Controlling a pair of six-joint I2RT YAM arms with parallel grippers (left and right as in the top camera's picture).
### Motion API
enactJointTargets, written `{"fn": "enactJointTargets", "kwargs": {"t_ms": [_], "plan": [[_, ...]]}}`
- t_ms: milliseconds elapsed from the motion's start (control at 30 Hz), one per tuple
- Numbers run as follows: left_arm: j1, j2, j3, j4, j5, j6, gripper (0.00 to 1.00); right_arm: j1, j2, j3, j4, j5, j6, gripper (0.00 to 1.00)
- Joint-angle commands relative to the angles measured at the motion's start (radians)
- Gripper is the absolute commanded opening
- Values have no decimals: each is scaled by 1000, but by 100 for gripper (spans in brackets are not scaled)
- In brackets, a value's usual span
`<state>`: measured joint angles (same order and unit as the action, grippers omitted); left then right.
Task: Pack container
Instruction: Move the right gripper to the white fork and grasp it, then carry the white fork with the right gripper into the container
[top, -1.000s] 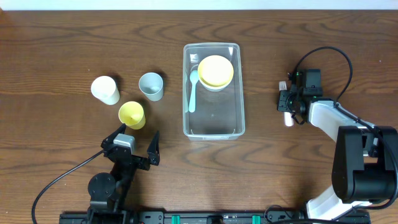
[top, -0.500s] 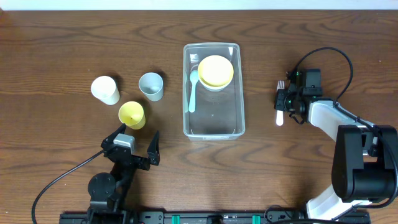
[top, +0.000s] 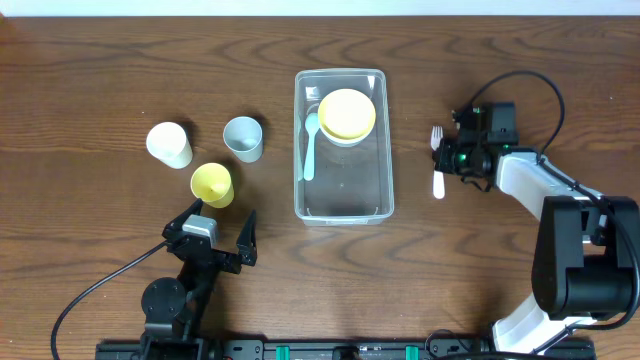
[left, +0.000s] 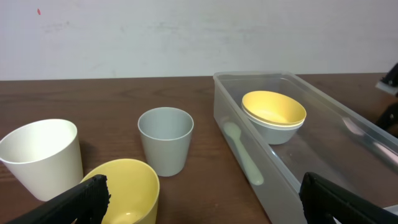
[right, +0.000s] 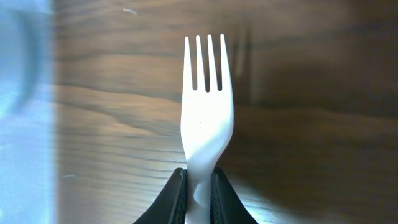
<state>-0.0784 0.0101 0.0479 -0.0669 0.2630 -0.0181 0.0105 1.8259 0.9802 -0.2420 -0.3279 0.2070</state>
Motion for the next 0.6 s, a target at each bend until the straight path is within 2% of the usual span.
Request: {"fn": "enactJointTargets", "kwargs": {"t_ms": [0,300,567], "plan": [[5,-5,-29,-14,7,6,98,-8,-26,66,-14,-146,-14,6],[5,-5,-29,-14,7,6,98,-6,-168,117,-3,-324,-1,8],[5,-5,-29,-14,7,6,98,63,-278,117,137,-339,109,11]]}}
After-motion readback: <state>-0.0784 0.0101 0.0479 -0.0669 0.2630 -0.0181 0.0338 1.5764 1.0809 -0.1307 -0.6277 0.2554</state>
